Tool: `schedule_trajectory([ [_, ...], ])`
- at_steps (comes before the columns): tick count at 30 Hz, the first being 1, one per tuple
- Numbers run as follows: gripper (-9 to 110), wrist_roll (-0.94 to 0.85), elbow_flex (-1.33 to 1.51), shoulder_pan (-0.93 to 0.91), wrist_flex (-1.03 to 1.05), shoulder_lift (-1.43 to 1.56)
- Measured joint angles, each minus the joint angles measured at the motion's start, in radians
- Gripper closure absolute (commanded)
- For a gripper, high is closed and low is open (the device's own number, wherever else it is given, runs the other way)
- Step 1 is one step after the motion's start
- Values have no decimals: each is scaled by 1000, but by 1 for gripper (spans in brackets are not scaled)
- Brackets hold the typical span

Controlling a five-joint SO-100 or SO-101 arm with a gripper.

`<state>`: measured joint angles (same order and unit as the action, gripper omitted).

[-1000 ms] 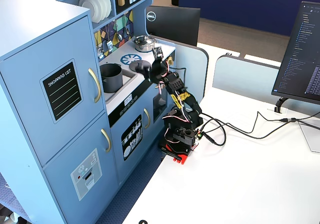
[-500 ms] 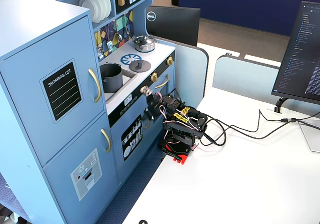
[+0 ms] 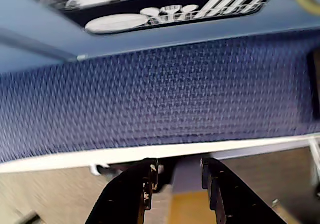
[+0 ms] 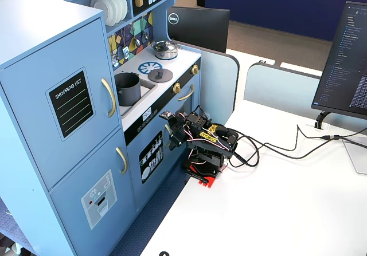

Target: Take off the lid from the gray recipient and place it on the counter

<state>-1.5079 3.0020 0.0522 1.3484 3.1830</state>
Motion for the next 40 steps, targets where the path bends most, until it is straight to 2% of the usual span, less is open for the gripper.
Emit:
schedule_trajectory([
  [10,97,-63,0,2,8,2],
  [40,95,-29,0,2,8,2],
])
